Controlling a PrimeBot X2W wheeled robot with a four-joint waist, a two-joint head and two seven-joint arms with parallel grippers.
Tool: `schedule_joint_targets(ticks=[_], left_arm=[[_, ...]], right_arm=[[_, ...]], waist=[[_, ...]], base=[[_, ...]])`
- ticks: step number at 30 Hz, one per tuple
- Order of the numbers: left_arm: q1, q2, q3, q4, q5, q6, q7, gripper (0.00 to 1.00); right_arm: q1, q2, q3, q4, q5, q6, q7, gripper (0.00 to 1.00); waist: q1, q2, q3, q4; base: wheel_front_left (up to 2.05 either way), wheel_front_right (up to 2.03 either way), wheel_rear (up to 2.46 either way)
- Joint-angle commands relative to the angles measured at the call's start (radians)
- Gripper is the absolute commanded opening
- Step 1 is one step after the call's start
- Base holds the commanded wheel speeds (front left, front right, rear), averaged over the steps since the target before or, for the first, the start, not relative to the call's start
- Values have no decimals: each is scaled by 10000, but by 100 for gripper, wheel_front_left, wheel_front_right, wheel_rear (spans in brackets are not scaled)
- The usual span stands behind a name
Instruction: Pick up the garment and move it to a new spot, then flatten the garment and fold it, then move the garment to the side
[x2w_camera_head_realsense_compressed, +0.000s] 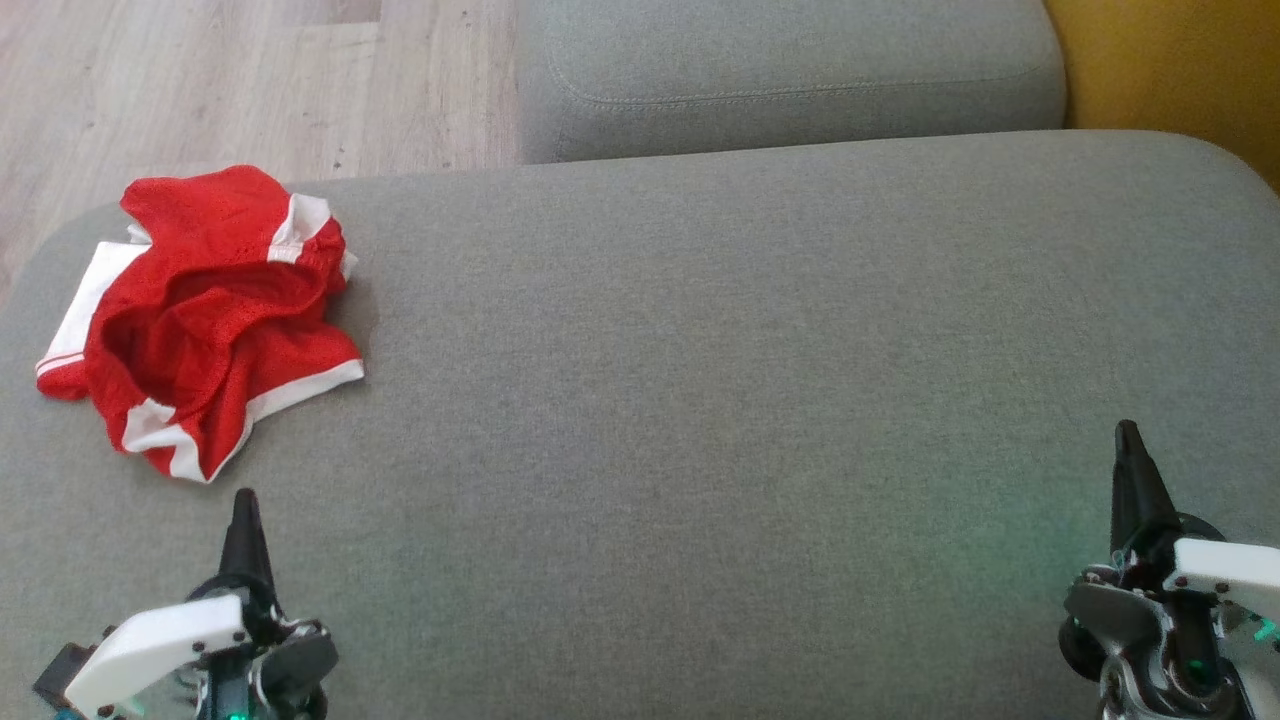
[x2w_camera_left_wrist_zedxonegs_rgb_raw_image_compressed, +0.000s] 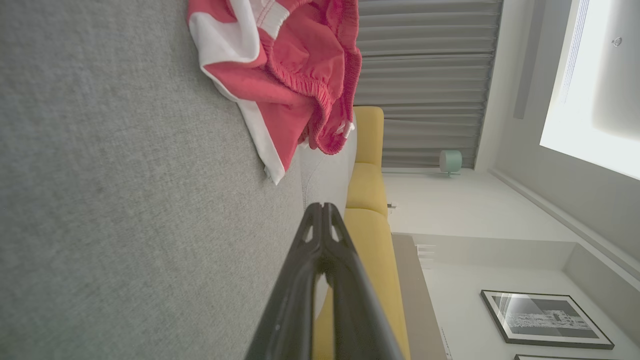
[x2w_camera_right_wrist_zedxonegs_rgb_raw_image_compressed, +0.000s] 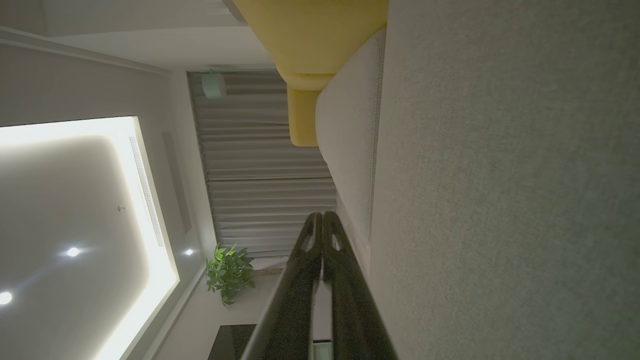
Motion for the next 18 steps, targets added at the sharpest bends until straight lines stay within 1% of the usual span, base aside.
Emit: schedule_joint_targets(ticks=[1, 7, 8, 10, 11, 12, 18], left_arm=[[-489, 45, 375, -301, 16, -67, 29, 0], [-489, 45, 375, -301, 16, -67, 29, 0], [-1, 0, 0, -1, 0, 0, -1, 100], [71, -6, -54, 203, 1, 9, -6, 100], [146, -11, -76, 333, 1, 9, -11, 0], [295, -19, -96, 525, 0, 10, -6, 100], [332, -17, -227, 429, 27, 10, -154, 100]], right_arm=[[-499, -87, 216, -322, 75, 69, 55, 0], [-499, -87, 216, -322, 75, 69, 55, 0], [-1, 0, 2, -1, 0, 0, -1, 100], [85, 6, 25, 213, -2, -9, -7, 100], [167, 13, 35, 357, -3, -11, -12, 0], [325, 17, 31, 566, -2, -11, -6, 100], [346, 13, 160, 487, -42, -8, -153, 100]], waist=[[0, -1, 0, 0], [0, -1, 0, 0], [0, -1, 0, 0], [0, -1, 0, 0], [0, -1, -1, 0], [0, -1, 0, 0], [0, -1, -10, 6]], base=[[0, 0, 0], [0, 0, 0], [0, 0, 0], [0, 0, 0], [0, 0, 0], [0, 0, 0], [0, 0, 0]])
